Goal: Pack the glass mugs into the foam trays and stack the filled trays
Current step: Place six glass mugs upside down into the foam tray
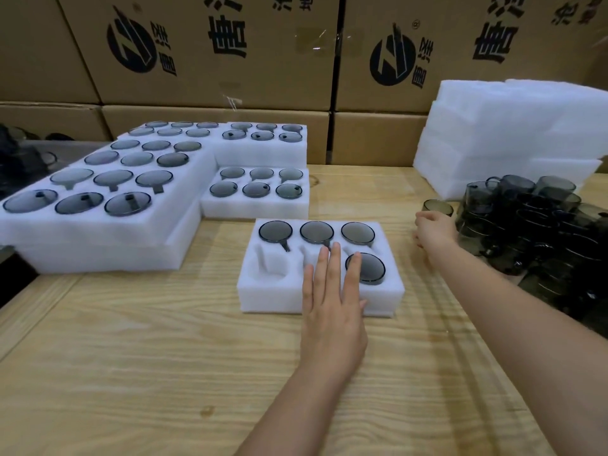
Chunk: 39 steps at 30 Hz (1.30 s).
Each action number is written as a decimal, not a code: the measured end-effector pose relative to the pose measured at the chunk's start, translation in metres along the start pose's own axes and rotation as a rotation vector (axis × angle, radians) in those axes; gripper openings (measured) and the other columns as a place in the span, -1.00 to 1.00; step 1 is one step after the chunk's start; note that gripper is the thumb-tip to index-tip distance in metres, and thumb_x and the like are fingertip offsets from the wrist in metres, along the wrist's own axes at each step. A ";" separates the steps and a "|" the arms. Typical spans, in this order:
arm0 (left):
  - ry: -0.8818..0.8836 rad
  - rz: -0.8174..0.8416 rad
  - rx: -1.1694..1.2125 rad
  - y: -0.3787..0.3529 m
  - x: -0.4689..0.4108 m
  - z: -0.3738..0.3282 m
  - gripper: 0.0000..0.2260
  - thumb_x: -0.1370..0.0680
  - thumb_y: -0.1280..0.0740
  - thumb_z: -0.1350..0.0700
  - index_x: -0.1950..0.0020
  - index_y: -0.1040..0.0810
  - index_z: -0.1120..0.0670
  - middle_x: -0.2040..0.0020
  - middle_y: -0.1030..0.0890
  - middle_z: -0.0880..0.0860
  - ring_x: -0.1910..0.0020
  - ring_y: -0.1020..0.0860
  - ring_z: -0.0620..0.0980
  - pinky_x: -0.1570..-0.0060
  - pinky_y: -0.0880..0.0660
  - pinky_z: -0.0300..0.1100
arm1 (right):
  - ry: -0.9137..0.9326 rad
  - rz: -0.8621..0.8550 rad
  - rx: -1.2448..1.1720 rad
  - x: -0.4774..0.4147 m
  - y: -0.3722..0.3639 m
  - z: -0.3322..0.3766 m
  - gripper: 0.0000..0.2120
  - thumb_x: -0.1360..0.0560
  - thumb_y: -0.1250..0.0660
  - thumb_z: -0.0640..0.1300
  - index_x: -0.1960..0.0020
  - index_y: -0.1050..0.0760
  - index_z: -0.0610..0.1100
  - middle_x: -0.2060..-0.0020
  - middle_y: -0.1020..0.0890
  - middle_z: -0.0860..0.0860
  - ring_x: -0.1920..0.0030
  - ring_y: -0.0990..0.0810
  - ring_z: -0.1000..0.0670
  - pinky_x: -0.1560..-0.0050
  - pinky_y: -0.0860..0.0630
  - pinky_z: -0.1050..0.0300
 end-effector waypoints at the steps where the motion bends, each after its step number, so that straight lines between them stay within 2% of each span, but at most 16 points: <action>1: 0.004 0.000 0.003 0.000 0.000 0.000 -0.36 -0.38 -0.49 0.17 -0.42 -0.37 0.16 -0.44 -0.35 0.22 -0.42 -0.31 0.23 -0.40 0.04 0.03 | 0.042 -0.028 0.061 0.010 0.003 0.001 -0.69 -0.51 -0.16 -0.17 -0.21 -0.53 -0.12 -0.01 -0.57 -0.04 -0.01 -0.53 -0.08 -0.03 -0.49 0.04; 4: 0.009 0.002 -0.007 0.001 0.001 0.000 -0.39 -0.39 -0.49 0.16 -0.40 -0.41 0.17 -0.43 -0.36 0.22 -0.42 -0.33 0.22 -0.40 -0.01 0.06 | 0.167 -0.114 0.161 0.049 0.016 0.004 -0.72 -0.51 -0.19 -0.21 -0.16 -0.54 -0.16 -0.08 -0.60 -0.08 -0.09 -0.52 -0.10 0.04 -0.35 0.19; 8: 0.004 0.019 -0.025 0.001 0.001 -0.001 -0.43 -0.41 -0.47 0.16 -0.39 -0.42 0.16 -0.43 -0.38 0.19 -0.43 -0.33 0.19 -0.45 -0.13 0.13 | 0.202 -0.199 0.152 0.104 0.040 -0.005 -0.79 -0.49 -0.20 -0.25 -0.09 -0.52 -0.19 -0.01 -0.61 -0.12 -0.06 -0.51 -0.13 0.06 -0.32 0.17; 10: 0.009 0.041 0.002 0.001 0.002 -0.001 -0.46 -0.48 -0.39 0.17 -0.44 -0.35 0.15 -0.48 -0.29 0.16 -0.49 -0.22 0.17 -0.45 0.01 0.17 | 0.211 -0.255 0.155 0.131 0.052 -0.013 -0.83 -0.48 -0.20 -0.26 -0.04 -0.49 -0.16 0.02 -0.60 -0.12 -0.03 -0.50 -0.15 0.10 -0.31 0.15; 12: 0.007 0.072 0.042 -0.001 0.002 0.000 -0.48 -0.56 -0.29 0.16 -0.50 -0.24 0.13 -0.54 -0.15 0.13 -0.54 -0.05 0.13 -0.45 0.28 0.06 | 0.202 -0.275 0.158 0.153 0.057 -0.019 -0.87 -0.48 -0.21 -0.24 0.00 -0.45 -0.13 0.03 -0.58 -0.12 -0.02 -0.49 -0.16 0.11 -0.33 0.11; 14: 0.002 0.081 0.052 -0.001 0.003 0.000 -0.50 -0.58 -0.23 0.15 -0.51 -0.21 0.13 -0.55 -0.12 0.11 -0.55 0.01 0.10 -0.41 0.40 -0.01 | 0.214 -0.238 0.194 0.166 0.054 -0.019 -0.88 -0.48 -0.22 -0.22 -0.02 -0.45 -0.15 0.02 -0.57 -0.13 -0.08 -0.47 -0.19 0.06 -0.36 0.04; 15: 0.004 0.082 0.054 0.000 0.003 0.000 -0.50 -0.58 -0.23 0.15 -0.51 -0.22 0.14 -0.54 -0.15 0.11 -0.54 -0.02 0.09 -0.42 0.38 -0.01 | 0.233 -0.217 0.242 0.170 0.051 -0.017 -0.86 -0.49 -0.23 -0.21 -0.04 -0.46 -0.18 -0.01 -0.55 -0.15 -0.11 -0.45 -0.21 0.02 -0.37 0.01; 17: 0.002 0.074 0.049 0.002 0.004 -0.001 -0.52 -0.55 -0.27 0.15 -0.47 -0.30 0.16 -0.49 -0.29 0.13 -0.51 -0.17 0.11 -0.46 0.23 0.05 | 0.267 -0.205 0.356 0.176 0.048 -0.013 -0.81 -0.50 -0.24 -0.18 -0.09 -0.48 -0.20 -0.08 -0.48 -0.18 -0.16 -0.41 -0.23 -0.01 -0.37 -0.01; 20: -0.011 0.054 0.033 0.003 0.005 -0.003 -0.53 -0.52 -0.29 0.16 -0.43 -0.36 0.16 -0.43 -0.38 0.13 -0.45 -0.29 0.10 -0.47 0.03 0.10 | 0.336 -0.296 0.420 0.181 0.054 -0.004 -0.77 -0.52 -0.24 -0.14 -0.14 -0.46 -0.21 -0.14 -0.37 -0.19 -0.12 -0.41 -0.25 0.04 -0.39 -0.05; 22: -0.008 0.052 0.027 0.002 0.006 -0.003 -0.54 -0.52 -0.28 0.15 -0.42 -0.38 0.15 -0.43 -0.38 0.13 -0.44 -0.30 0.08 -0.47 -0.01 0.09 | 0.430 -0.353 0.417 0.181 0.058 0.006 -0.72 -0.52 -0.24 -0.19 -0.20 -0.44 -0.24 -0.21 -0.36 -0.22 -0.15 -0.38 -0.26 -0.03 -0.38 -0.10; 25: -0.008 0.063 0.022 0.001 0.006 -0.003 -0.55 -0.51 -0.29 0.14 -0.40 -0.40 0.14 -0.43 -0.38 0.13 -0.43 -0.32 0.09 -0.46 -0.05 0.11 | 0.474 -0.241 0.507 0.171 0.050 0.006 -0.63 -0.49 -0.17 -0.33 -0.28 -0.42 -0.24 -0.29 -0.43 -0.16 -0.25 -0.30 -0.23 -0.20 -0.24 -0.05; 29: -0.018 0.050 0.000 0.001 0.007 -0.004 -0.55 -0.47 -0.35 0.14 -0.35 -0.46 0.16 -0.39 -0.44 0.15 -0.39 -0.39 0.10 -0.42 -0.15 0.16 | 0.499 -0.169 0.513 0.169 0.049 0.006 -0.65 -0.46 -0.13 -0.39 -0.18 -0.52 -0.27 -0.12 -0.58 -0.18 -0.18 -0.37 -0.24 -0.16 -0.21 0.10; 33: -0.028 0.026 0.016 0.002 0.008 -0.004 -0.55 -0.45 -0.36 0.13 -0.34 -0.47 0.17 -0.37 -0.45 0.17 -0.38 -0.40 0.11 -0.41 -0.17 0.18 | 0.472 -0.118 0.540 0.173 0.053 0.010 -0.68 -0.45 -0.14 -0.34 -0.10 -0.58 -0.22 -0.03 -0.62 -0.13 -0.13 -0.39 -0.21 -0.06 -0.31 0.07; 37: -0.055 0.005 0.059 0.005 0.009 -0.007 -0.56 -0.45 -0.36 0.14 -0.33 -0.47 0.18 -0.36 -0.46 0.17 -0.37 -0.40 0.13 -0.41 -0.17 0.19 | 0.465 -0.049 0.578 0.181 0.055 0.012 -0.83 -0.44 -0.25 -0.15 0.22 -0.58 -0.17 0.26 -0.59 -0.11 0.05 -0.44 -0.21 0.18 -0.30 0.09; 39: -0.100 -0.014 0.110 0.007 0.010 -0.012 -0.56 -0.44 -0.37 0.17 -0.32 -0.47 0.21 -0.35 -0.46 0.19 -0.36 -0.41 0.15 -0.40 -0.20 0.18 | 0.496 -0.026 0.705 0.184 0.052 0.014 -0.75 -0.46 -0.33 0.00 0.25 -0.55 -0.17 0.27 -0.55 -0.11 0.07 -0.44 -0.21 0.17 -0.28 0.10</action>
Point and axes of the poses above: each hand's wrist, its own x-axis away from the middle knuckle, its own y-axis out of the back of the hand, z = x × y, the point moved 8 cm from there along -x, towards the middle knuckle
